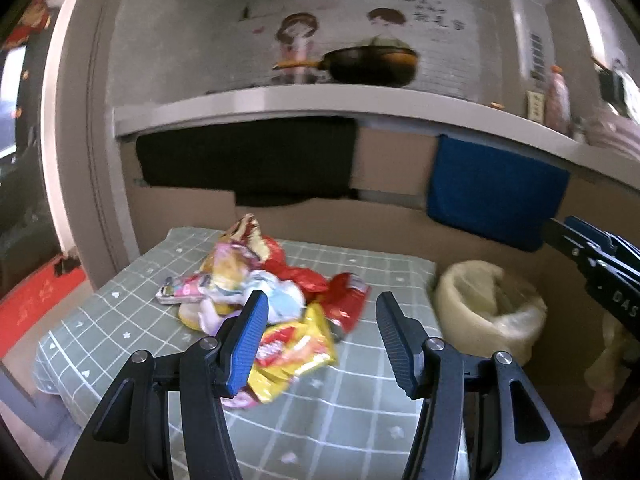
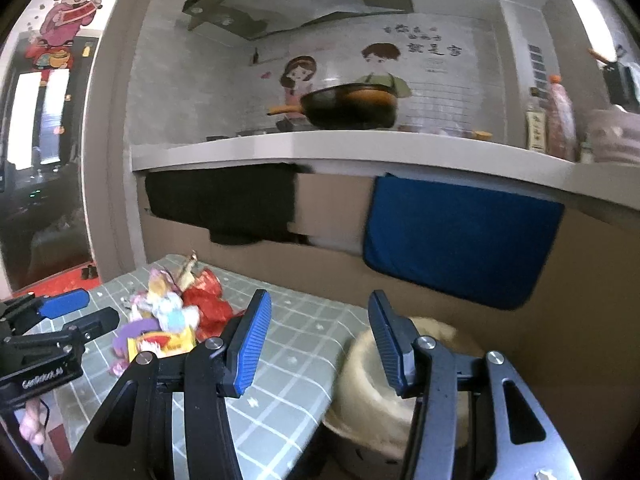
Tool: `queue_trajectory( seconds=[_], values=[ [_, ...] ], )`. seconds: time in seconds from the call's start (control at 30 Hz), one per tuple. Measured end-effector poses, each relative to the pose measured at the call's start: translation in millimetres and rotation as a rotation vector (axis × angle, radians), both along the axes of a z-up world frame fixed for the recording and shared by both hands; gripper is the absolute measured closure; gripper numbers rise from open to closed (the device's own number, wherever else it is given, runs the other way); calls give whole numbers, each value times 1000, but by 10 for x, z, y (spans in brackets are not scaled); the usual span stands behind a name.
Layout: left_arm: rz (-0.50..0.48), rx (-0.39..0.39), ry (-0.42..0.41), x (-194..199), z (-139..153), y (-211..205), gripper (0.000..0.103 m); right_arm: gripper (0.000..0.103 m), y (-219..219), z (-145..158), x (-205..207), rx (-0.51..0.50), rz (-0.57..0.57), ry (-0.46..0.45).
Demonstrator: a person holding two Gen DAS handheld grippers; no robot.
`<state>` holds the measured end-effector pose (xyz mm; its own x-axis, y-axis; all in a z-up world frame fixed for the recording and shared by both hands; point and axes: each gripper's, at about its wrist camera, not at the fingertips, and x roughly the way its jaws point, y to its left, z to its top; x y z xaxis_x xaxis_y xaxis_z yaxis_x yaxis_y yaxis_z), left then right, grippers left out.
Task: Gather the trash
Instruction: 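Move both tools toward the trash pile on the table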
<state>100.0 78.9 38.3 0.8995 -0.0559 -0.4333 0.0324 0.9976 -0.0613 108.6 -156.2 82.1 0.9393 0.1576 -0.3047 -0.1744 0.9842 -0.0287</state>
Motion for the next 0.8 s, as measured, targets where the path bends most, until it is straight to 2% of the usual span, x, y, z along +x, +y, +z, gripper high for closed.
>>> queue_trajectory(
  seconds=[0.13,0.23,0.43,0.63,0.8],
  values=[
    [21,-37,74,316,-84,326,46,54,174,-14,240,-10,22,-1],
    [8,-88,124,491,-168,523,46,54,280,-102,449,0,52,32],
    [-28,-154,238,727,-448,768,46,54,412,-452,728,-10,85,128],
    [4,-100,287,792,-737,694,46,54,519,-794,881,-33,111,225],
    [25,-78,325,913,-916,650,46,54,558,-880,865,-66,124,235]
  ],
)
